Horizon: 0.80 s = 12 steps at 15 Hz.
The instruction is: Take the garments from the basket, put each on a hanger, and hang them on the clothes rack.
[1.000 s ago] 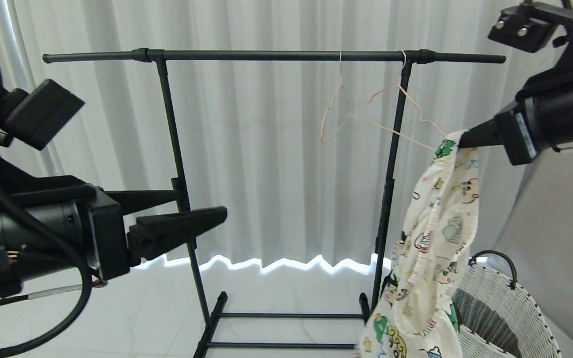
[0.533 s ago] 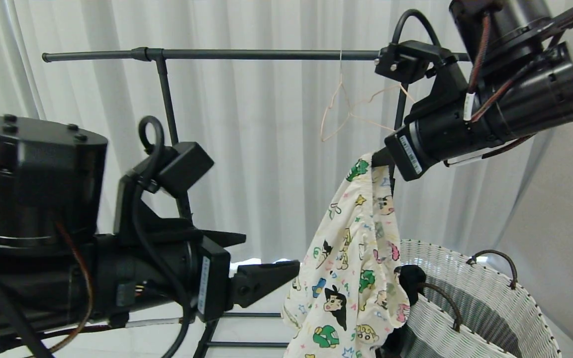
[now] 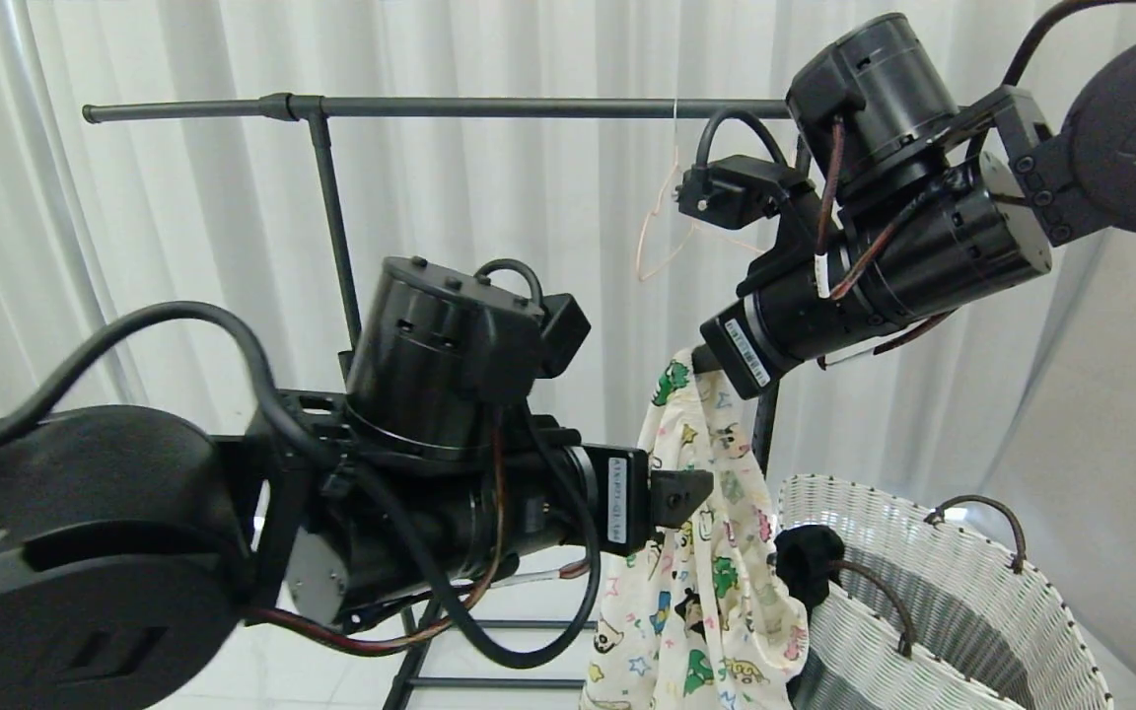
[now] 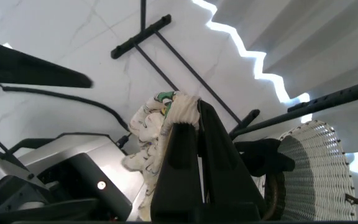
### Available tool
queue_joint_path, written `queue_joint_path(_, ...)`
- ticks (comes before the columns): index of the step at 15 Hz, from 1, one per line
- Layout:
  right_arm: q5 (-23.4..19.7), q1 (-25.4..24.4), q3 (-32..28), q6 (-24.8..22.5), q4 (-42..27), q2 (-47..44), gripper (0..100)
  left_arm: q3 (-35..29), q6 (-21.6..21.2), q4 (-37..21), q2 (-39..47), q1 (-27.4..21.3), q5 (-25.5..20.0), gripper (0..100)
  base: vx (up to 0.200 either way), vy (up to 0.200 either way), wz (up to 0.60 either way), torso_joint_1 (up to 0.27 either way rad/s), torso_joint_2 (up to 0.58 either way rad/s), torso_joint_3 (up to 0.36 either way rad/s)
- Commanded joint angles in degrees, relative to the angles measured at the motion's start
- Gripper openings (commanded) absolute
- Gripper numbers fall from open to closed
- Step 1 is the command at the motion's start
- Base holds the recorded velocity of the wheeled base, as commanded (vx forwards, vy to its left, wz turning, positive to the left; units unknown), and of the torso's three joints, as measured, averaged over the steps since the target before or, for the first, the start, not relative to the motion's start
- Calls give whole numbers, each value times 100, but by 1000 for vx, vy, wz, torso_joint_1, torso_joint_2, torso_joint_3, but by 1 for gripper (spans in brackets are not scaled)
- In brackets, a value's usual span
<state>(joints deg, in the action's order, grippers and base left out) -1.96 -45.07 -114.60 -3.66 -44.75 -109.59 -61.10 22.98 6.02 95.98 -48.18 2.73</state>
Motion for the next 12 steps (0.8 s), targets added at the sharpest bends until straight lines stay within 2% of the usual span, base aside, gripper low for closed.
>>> queue_joint_path(1, -6, -2, 1, -3, 2, -1, 0, -95, 207, 92, 439, -7, 8, 100, 0, 0, 0, 0, 0, 0)
queue_joint_path(5, -6, -2, 1, 76, -25, -1, 0, -122, 321, 162, 686, -78, 26, 100, 0, 0, 0, 0, 0, 0)
queue_joint_path(7, 3, -20, 1, 84, -34, 52, 0, -69, 488, 532, 1002, -78, 149, 100, 0, 0, 0, 0, 0, 0)
queue_joint_path(8, 3, 7, 1, 84, -42, 105, 0, 54, 488, 532, 1063, -78, 272, 100, 0, 0, 0, 0, 0, 0)
queue_joint_path(12, 29, 16, 1, 84, -174, 210, 0, 590, 497, 549, 888, -69, 281, 100, 0, 0, 0, 0, 0, 0)
